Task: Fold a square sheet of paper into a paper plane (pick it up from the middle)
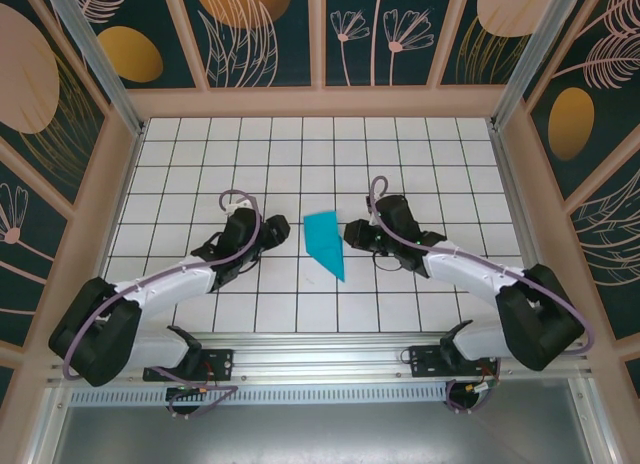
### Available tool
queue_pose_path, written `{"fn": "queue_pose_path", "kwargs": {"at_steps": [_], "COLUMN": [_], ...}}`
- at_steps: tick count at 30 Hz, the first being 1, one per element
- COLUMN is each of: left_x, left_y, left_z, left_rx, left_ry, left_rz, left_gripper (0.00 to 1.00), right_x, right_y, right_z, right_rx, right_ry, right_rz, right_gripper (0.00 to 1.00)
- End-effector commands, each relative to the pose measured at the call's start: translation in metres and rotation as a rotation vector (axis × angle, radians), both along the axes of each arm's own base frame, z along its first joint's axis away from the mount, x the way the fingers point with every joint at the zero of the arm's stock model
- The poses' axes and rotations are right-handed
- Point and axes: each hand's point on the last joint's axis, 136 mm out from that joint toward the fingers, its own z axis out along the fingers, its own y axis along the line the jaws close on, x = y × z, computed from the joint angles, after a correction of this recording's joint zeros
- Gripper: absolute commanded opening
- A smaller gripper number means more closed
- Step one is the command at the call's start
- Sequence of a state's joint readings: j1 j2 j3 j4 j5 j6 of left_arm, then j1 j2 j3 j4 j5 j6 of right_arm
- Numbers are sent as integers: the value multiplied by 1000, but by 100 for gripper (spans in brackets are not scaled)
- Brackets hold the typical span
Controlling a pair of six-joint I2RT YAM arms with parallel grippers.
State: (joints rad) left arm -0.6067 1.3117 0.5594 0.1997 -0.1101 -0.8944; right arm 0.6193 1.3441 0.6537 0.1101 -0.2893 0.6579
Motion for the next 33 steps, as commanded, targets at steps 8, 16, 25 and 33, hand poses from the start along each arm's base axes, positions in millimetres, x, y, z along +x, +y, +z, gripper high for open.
{"fn": "queue_pose_path", "kwargs": {"at_steps": [8, 16, 25, 33], "left_x": [15, 16, 16, 13], "left_y": [-36, -48, -57, -66], "left_z": [1, -8, -14, -19], "left_rx": [-121, -140, -165, -188], "left_ry": [41, 80, 103, 133], "left_rz": [-78, -112, -145, -183], "left_gripper": [67, 66, 66, 65], "right_x": [-19, -14, -7, -9], "right_y": [36, 37, 18, 3], "right_z": [-18, -42, -67, -93], "right_rx": [93, 51, 66, 79], "right_ry": [81, 130, 179, 240], "right_rz": [190, 193, 146, 100], "right_gripper": [10, 11, 12, 12]}}
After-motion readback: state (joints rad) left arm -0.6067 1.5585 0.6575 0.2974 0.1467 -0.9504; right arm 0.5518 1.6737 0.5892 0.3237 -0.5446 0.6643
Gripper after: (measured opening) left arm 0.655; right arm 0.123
